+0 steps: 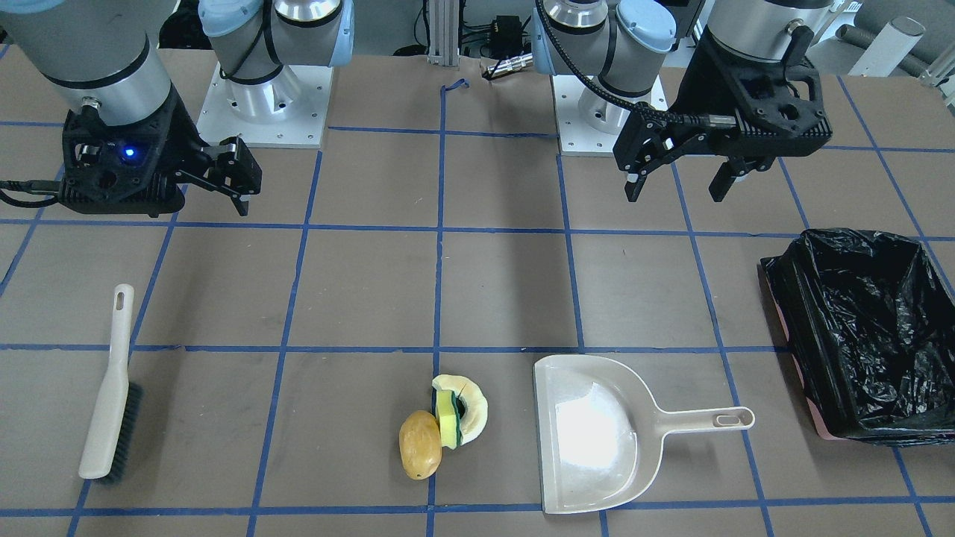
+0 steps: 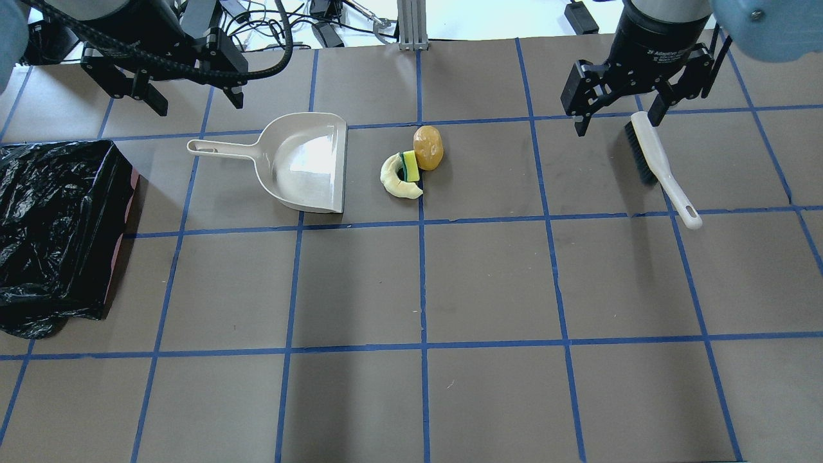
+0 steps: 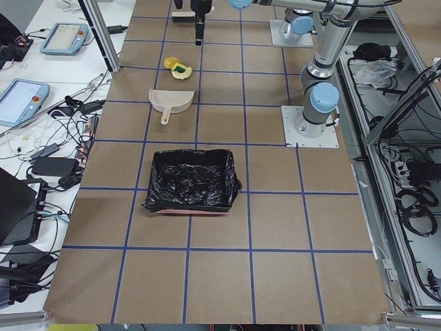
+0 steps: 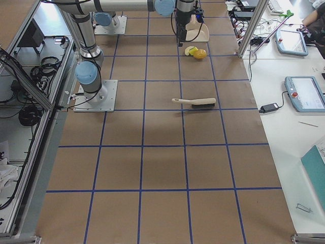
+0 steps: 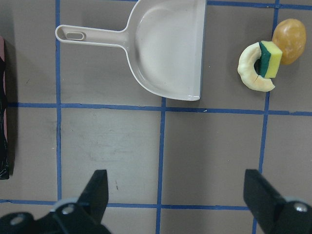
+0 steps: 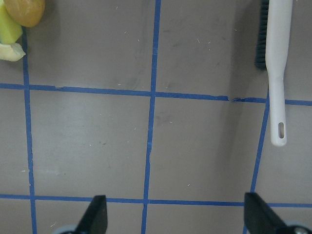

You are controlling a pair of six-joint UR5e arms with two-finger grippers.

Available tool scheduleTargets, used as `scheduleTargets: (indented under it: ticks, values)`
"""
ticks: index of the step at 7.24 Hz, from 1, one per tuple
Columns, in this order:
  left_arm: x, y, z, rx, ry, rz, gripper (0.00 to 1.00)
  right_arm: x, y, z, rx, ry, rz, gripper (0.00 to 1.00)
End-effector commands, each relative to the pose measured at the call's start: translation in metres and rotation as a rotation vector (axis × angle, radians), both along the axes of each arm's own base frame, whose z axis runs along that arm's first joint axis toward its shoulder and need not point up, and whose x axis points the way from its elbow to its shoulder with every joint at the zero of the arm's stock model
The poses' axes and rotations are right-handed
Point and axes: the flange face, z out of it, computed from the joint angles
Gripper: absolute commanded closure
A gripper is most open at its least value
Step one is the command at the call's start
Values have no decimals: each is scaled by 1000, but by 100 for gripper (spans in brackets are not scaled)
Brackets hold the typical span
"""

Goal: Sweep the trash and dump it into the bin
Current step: 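Reach the left gripper to the dustpan handle while the right gripper reaches the brush handle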

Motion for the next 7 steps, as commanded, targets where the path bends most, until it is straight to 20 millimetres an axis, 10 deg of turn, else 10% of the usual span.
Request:
scheduleTargets:
  ticks: [1,4,7]
  values:
    - [-1,0,0,0,0,-2,0,-3,0,-2,0,1,4,0]
    - [8,0,2,-5,-15,-10,0,-81,-18,-2,-34,3,-107,0]
    - [11,-49,-51,-33,-55,-251,0,-129,-16,-75,-22,7,-100,0]
